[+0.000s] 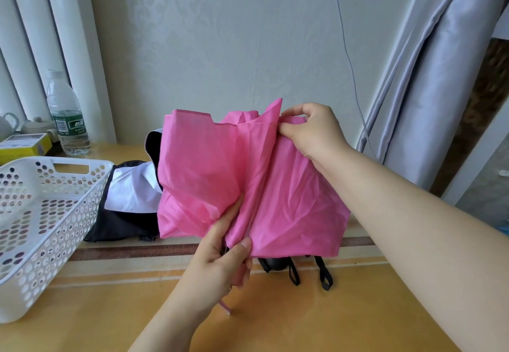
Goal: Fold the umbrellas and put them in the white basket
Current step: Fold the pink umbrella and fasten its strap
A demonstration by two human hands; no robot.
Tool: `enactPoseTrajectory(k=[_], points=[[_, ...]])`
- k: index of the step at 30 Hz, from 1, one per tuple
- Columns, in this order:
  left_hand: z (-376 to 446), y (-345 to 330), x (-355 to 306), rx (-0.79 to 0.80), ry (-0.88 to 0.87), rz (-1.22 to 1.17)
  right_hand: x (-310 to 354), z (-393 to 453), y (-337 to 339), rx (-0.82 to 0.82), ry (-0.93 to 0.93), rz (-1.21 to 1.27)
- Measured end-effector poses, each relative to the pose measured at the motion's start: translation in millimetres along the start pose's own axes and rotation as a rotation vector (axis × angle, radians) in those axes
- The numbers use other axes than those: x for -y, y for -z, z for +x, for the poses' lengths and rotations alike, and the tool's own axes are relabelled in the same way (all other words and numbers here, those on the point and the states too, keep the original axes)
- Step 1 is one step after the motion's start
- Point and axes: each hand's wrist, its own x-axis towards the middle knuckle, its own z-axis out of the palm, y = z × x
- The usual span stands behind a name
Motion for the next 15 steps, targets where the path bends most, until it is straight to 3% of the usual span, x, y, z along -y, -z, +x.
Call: enactPoseTrajectory(k=[2, 5, 6, 9, 14, 15], points=[[1, 1, 0, -0.029, 0.017, -0.025, 4, -12, 4, -0.007, 0.095, -0.186], [2, 0, -2, -0.09, 0.013, -0.049, 12, -57, 9, -0.135, 0.387, -0.289], [4, -1, -2, -0.117, 0.011, -0.046, 14, -77, 8, -0.076, 0.441, -0.302], [2, -5, -1, -0.133, -0.025, 0.032, 17, -129, -6, 0.26, 0.375, -0.345], [6, -14, -4, -0.203, -0.149, 0.283, 23, -148, -43, 0.258, 0.285, -0.368], [8, -14, -7, -0.206, -0.073, 0.217, 25, -148, -50, 0.267, 0.276, -0.421]])
